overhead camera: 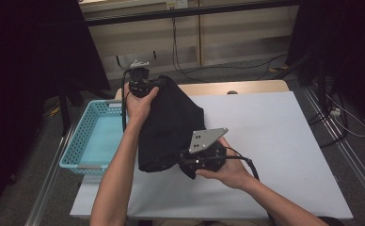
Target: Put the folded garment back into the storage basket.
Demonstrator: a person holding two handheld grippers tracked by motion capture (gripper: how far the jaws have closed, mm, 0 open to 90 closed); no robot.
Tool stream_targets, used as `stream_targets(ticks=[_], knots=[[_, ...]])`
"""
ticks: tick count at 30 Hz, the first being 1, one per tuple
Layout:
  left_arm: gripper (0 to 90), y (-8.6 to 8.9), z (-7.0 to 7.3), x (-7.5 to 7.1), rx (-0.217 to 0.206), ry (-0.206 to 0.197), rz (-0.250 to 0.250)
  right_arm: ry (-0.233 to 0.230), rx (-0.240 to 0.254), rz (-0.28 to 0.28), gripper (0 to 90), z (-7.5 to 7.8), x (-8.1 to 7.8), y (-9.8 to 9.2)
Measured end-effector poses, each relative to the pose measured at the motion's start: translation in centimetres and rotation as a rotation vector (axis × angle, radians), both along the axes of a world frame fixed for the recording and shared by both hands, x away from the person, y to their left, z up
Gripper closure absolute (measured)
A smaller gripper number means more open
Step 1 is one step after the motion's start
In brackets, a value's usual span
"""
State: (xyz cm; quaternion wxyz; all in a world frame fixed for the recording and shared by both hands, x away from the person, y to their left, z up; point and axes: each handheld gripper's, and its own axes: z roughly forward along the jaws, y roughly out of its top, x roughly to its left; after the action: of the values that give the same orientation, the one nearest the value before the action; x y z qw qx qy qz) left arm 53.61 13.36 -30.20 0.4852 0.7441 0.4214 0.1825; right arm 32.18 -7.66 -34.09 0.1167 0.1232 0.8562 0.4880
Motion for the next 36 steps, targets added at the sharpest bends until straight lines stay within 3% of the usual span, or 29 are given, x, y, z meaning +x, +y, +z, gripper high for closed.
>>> stream_targets(ticks=[7, 18, 36], knots=[[78.8, 0.6, 1.0, -0.1, 0.030, -0.020, -0.005, -0.010, 0.014, 0.014, 76.0, 0.4, 0.2, 0.6], [78.7, 2.0, 1.7, -0.2, 0.027, -0.032, 0.015, -0.011, 0.037, 0.033, 76.0, 0.9, 0.7, 1.6], [78.8, 6.5, 3.6, -0.3, 0.030, -0.058, 0.072, -0.027, 0.055, 0.076, 76.0, 2.2, 1.7, 4.9]])
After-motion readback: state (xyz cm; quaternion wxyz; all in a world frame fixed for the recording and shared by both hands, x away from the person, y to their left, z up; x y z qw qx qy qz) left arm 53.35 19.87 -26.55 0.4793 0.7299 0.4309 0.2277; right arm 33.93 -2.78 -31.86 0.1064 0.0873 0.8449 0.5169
